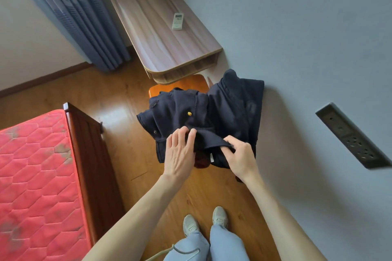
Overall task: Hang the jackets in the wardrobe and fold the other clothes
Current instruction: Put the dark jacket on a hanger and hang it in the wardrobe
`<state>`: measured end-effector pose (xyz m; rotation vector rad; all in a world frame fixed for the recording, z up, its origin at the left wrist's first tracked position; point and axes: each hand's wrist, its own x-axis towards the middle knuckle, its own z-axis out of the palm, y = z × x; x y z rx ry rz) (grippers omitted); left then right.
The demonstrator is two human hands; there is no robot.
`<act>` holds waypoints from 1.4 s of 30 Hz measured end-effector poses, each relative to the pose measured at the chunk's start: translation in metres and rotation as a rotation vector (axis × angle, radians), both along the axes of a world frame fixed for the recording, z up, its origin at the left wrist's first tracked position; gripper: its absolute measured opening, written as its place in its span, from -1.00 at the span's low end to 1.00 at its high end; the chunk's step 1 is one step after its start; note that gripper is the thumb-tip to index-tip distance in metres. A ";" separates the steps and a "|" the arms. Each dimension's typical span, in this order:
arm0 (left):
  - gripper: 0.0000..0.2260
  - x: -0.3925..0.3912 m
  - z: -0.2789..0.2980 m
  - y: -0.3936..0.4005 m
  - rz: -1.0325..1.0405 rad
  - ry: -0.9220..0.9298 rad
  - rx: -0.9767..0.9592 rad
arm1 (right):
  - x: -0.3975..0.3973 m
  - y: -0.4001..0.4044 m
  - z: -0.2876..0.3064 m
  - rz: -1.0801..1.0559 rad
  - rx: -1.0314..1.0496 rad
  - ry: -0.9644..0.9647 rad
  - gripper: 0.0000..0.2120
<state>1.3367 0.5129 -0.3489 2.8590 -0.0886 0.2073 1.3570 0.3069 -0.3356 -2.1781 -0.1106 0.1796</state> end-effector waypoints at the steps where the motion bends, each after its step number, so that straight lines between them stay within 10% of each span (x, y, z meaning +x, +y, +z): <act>1: -0.39 0.001 0.008 0.002 0.012 -0.027 -0.016 | 0.003 -0.004 0.012 0.023 0.059 0.027 -0.89; 10: -0.91 0.016 0.086 0.051 0.026 -0.024 -0.247 | 0.032 -0.042 0.082 0.367 -0.001 0.210 -0.86; 15: -0.87 0.027 0.110 0.064 0.060 0.050 -0.340 | 0.045 -0.056 0.073 0.247 -0.305 0.013 -0.83; 22: -0.80 0.035 0.142 0.073 0.117 0.130 -0.485 | 0.069 -0.054 0.091 0.135 0.033 -0.026 -0.93; 30: -0.91 0.053 0.165 0.099 0.254 0.145 -0.324 | 0.101 -0.041 0.143 0.460 -0.182 -0.496 -0.85; 42: -0.54 0.039 0.089 0.013 -0.141 -0.245 -0.037 | 0.123 -0.050 0.180 0.325 0.010 -0.095 -0.87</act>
